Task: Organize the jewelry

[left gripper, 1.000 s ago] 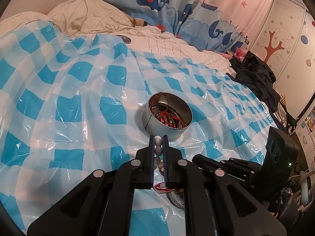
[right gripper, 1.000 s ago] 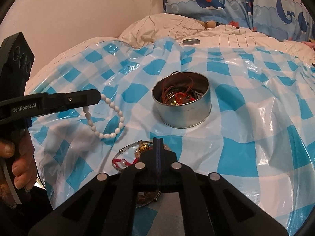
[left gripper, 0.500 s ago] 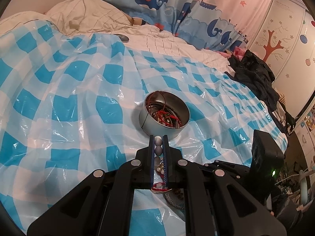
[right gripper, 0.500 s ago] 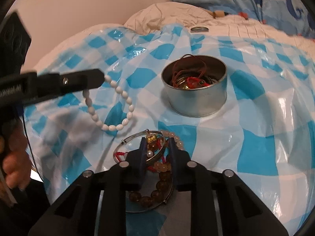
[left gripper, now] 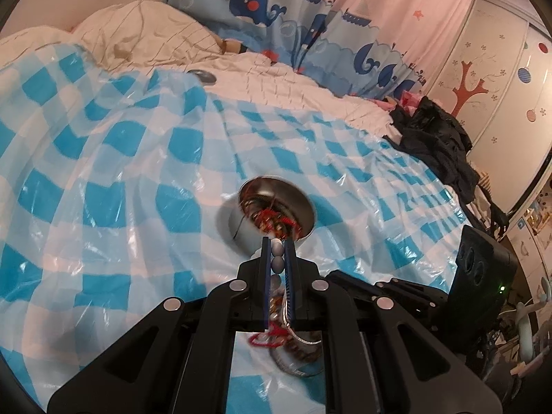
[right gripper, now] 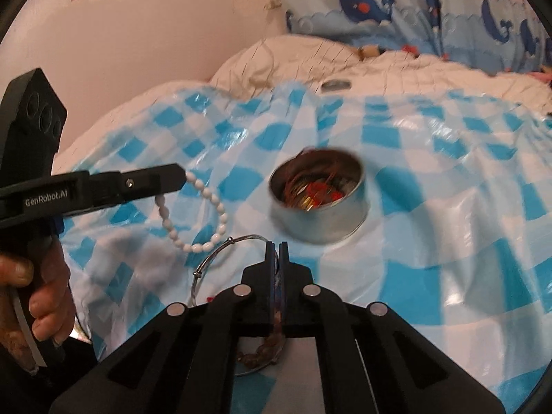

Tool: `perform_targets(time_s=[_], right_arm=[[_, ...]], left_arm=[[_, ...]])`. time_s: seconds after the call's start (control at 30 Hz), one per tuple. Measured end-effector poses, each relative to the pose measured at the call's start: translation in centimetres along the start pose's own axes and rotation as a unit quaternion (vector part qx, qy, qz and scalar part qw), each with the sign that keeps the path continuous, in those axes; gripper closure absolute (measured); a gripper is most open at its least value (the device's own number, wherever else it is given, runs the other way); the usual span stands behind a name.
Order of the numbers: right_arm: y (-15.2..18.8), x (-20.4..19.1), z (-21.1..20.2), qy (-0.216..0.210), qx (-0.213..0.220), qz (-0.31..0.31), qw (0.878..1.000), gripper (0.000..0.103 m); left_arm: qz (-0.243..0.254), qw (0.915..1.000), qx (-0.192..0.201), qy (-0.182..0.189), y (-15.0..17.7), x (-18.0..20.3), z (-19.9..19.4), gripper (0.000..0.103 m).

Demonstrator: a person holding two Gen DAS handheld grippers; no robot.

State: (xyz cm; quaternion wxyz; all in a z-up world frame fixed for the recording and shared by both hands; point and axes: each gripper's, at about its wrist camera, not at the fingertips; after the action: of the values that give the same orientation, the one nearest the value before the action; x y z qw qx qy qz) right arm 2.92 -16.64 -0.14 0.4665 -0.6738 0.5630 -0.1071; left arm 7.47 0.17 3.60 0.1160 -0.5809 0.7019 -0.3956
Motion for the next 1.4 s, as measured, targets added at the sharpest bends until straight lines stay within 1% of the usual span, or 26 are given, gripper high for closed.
perform_targets(time_s=[0.17,0.37,0.43,0.5,0.53,0.57,0.6,0.63,0.7,0.73,0.77,0.8,0.83,0.93,1.03,1.13,1.17,1.2,1.23,1.3,1.33,1.4], right_arm=[[-1.4,1.2,-1.9,0.021,0.031,0.011,0.999,0.1],[-2.3,3.3,-3.2,0.038,0.047,0.036,0.998,0.1],[-2.7,3.9,-3.4,0.045,0.051,0.04,0.997,0.1],[-2.9,4.3,-3.3,0.051,0.051,0.044,0.996,0.1],[-3.1,4.5,-3.2,0.055,0.05,0.045,0.996,0.1],[-3.3,4.6,-2.9,0.058,0.048,0.045,0.996,0.1],[-3.5,4.7,-2.7,0.06,0.047,0.045,0.996,0.1],[-3.7,4.8,-2.5,0.061,0.046,0.044,0.996,0.1],[-4.4,4.8,-1.8,0.065,0.045,0.038,0.996,0.1],[-4.7,4.6,-1.3,0.066,0.044,0.035,0.996,0.1],[-5.0,4.5,-0.8,0.067,0.043,0.03,0.996,0.1],[-5.4,4.3,-0.1,0.067,0.04,0.024,0.997,0.1],[-5.7,4.0,0.6,0.067,0.038,0.019,0.997,0.1],[-6.7,3.3,3.1,0.071,0.029,0.001,0.997,0.1],[-7.0,3.3,5.8,0.09,0.001,-0.007,0.996,0.099],[-6.3,3.4,5.6,0.1,-0.011,-0.005,0.995,0.098],[-6.1,3.3,5.1,0.1,-0.013,-0.008,0.995,0.097],[-5.8,3.0,4.4,0.1,-0.015,-0.015,0.995,0.09],[-5.5,2.7,3.8,0.099,-0.015,-0.02,0.995,0.077],[-4.4,2.3,2.2,0.092,-0.012,-0.026,0.995,0.066],[-4.1,2.2,1.8,0.09,-0.011,-0.027,0.996,0.063],[-2.9,2.4,1.1,0.088,-0.012,-0.019,0.996,0.061]], left_arm=[[0.011,0.9996,0.017,0.022,-2.1,1.9,0.6,0.097],[0.011,0.9988,0.022,0.042,-4.0,4.1,3.5,0.097],[0.006,0.999,0.017,0.041,-4.4,4.2,4.8,0.097],[0.001,0.9999,-0.001,0.014,-4.4,3.8,7.0,0.093],[-0.006,0.9997,-0.015,-0.018,-4.4,3.2,8.4,0.091],[-0.017,0.9989,-0.024,-0.037,-4.4,2.5,9.2,0.086],[-0.035,0.9977,-0.035,-0.045,-4.3,1.6,9.8,0.084],[-0.055,0.9966,-0.042,-0.045,-4.3,0.8,10.0,0.083],[-0.071,0.996,-0.03,-0.046,-4.3,0.0,9.0,0.074],[-0.071,0.9962,-0.015,-0.048,-4.5,-0.2,8.0,0.071],[-0.07,0.9962,-0.008,-0.052,-4.5,-0.4,7.6,0.065],[-0.066,0.9961,0.0,-0.058,-4.5,-0.6,7.0,0.061],[-0.057,0.9959,0.006,-0.07,-4.4,-0.6,6.4,0.06],[-0.036,0.9945,0.008,-0.098,-4.1,-0.8,5.4,0.057],[-0.016,0.9923,0.009,-0.122,-3.6,-1.0,4.7,0.053],[0.013,0.9889,0.014,-0.147,-3.1,-0.4,4.0,0.048],[0.025,0.9875,0.018,-0.154,-2.9,-0.1,3.7,0.046],[0.032,0.9866,0.021,-0.159,-2.8,0.2,3.4,0.044],[0.042,0.9852,0.026,-0.164,-2.7,0.5,3.1,0.043],[0.056,0.9833,0.032,-0.17,-2.5,1.0,2.8,0.041],[0.064,0.9819,0.034,-0.175,-2.3,1.3,2.6,0.041],[0.078,0.9797,0.037,-0.181,-2.1,1.7,2.5,0.04]])
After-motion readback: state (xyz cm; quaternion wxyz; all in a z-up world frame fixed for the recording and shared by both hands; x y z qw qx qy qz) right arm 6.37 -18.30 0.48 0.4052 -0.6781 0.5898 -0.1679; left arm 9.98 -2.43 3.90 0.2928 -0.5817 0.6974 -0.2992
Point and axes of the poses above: each gripper's, at about its wrist camera, not at the fingertips, and z roughly the way its jaws point, x to its right, y to its underside, and after that the axes turned 8 degrees about -y, right-handed
